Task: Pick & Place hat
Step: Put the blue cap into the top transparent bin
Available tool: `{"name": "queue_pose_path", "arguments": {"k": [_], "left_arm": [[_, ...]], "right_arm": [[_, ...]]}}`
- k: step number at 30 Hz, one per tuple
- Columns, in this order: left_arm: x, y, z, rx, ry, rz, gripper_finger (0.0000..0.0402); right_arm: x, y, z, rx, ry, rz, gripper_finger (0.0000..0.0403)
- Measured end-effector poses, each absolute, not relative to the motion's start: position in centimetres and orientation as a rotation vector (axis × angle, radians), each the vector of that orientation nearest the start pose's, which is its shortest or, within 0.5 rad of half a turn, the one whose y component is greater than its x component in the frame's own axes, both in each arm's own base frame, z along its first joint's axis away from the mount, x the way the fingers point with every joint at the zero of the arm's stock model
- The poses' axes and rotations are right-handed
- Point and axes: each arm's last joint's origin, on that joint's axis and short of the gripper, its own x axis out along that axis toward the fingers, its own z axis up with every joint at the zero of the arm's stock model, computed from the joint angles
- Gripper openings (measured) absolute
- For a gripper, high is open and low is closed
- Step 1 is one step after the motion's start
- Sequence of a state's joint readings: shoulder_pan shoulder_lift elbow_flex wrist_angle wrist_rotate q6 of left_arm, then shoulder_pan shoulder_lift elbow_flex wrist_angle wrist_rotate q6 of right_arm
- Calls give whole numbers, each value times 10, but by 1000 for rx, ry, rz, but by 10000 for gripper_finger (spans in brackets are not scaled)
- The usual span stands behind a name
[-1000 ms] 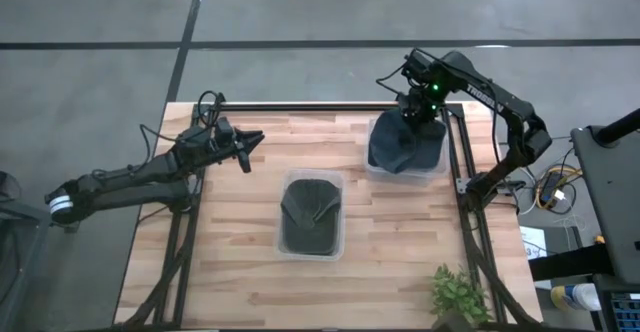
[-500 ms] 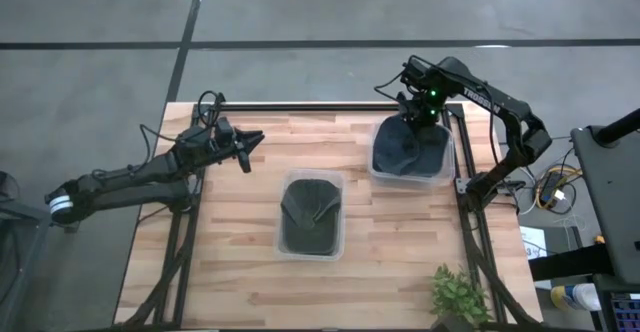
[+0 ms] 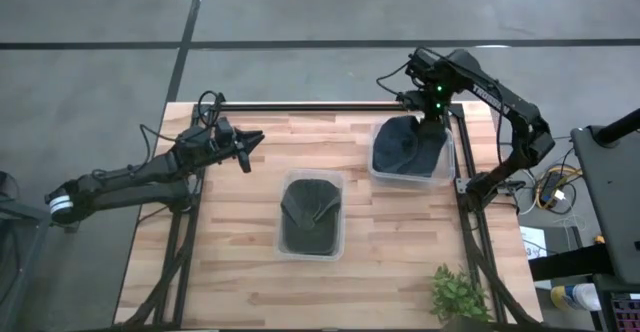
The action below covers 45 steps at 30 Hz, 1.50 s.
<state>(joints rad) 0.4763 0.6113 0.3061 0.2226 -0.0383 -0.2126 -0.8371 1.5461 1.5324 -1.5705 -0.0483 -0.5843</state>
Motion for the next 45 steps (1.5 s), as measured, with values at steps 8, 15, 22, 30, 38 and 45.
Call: {"name": "queue_pose_path", "arguments": {"k": [8,15,22,30,38,45], "left_arm": [[134,71,231,-195,35,523,64],[134,71,231,-192,34,524,64],[134,71,231,-193,35,524,64],[134,71,231,-194,34,524,64],[134,71,231,-194,34,524,64],[134,71,231,-194,35,524,64]], "right_arm": [[171,-187,372,161,1391,-278,187],[187,-186,382,113,1331,-279,112],[206,-185,360,115,1401,-196,15],[214,-193,345,123,1433,-223,9],[202,-176,386,112,1341,-281,8],[219,-141,394,100,1299,-171,8]]}}
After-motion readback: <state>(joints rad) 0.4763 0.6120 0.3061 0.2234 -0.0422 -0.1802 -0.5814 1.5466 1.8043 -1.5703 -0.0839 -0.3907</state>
